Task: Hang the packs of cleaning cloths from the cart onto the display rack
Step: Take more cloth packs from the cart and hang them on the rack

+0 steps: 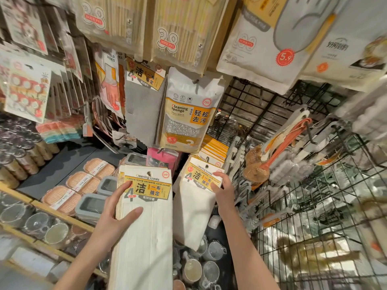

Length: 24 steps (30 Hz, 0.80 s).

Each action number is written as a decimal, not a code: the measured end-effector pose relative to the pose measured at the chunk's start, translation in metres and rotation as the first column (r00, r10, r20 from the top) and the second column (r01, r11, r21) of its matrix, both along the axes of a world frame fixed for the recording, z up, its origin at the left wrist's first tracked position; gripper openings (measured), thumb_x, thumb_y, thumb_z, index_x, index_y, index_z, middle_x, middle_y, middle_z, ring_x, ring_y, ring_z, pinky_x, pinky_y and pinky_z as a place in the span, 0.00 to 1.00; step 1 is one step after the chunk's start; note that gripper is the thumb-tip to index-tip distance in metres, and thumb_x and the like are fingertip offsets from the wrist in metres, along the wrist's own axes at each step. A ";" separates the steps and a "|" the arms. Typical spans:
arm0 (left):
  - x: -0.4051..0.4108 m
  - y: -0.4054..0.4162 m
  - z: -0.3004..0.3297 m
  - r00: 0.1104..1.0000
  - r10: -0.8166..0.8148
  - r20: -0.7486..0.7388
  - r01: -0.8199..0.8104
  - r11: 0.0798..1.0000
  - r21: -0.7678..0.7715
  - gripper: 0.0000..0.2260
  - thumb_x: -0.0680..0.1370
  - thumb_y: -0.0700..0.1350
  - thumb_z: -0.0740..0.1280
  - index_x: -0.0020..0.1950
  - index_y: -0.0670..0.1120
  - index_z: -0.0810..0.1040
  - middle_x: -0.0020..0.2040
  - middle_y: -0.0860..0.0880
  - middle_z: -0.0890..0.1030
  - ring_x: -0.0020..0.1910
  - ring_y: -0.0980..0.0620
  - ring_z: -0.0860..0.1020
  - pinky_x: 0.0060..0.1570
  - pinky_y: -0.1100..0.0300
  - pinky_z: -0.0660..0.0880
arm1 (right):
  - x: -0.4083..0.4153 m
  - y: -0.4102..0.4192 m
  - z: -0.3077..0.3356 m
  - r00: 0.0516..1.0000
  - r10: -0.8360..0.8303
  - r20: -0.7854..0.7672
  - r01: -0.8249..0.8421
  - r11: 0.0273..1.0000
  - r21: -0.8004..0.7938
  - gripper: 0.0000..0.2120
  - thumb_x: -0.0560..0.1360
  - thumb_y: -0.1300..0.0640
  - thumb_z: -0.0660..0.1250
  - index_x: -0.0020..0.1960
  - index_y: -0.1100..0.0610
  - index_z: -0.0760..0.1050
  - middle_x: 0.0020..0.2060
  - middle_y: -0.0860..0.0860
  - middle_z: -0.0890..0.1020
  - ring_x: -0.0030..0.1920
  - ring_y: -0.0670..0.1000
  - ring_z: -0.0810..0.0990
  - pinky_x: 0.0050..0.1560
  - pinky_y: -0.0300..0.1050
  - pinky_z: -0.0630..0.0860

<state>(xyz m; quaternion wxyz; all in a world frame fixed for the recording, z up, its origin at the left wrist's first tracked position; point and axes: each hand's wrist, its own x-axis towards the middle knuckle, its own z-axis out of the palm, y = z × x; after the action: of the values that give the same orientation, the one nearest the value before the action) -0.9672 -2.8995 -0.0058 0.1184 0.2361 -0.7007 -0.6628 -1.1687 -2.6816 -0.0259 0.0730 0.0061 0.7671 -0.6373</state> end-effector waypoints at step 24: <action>-0.005 0.003 -0.002 1.000 0.001 0.022 -0.001 1.000 -0.018 0.29 0.73 0.44 0.73 0.68 0.66 0.68 0.68 0.58 0.67 0.64 0.60 0.65 0.61 0.56 0.63 | -0.048 -0.016 -0.006 0.989 -0.005 0.150 -0.029 0.974 0.224 0.23 0.75 0.68 0.65 0.66 0.52 0.71 0.70 0.58 0.56 0.70 0.56 0.63 0.57 0.40 0.69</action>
<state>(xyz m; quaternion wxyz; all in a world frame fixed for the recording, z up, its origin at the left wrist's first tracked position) -0.9722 -2.8969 -0.0080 0.1130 0.2428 -0.7077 -0.6538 -1.2168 -2.6977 -0.0323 0.1328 0.0573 0.8269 -0.5435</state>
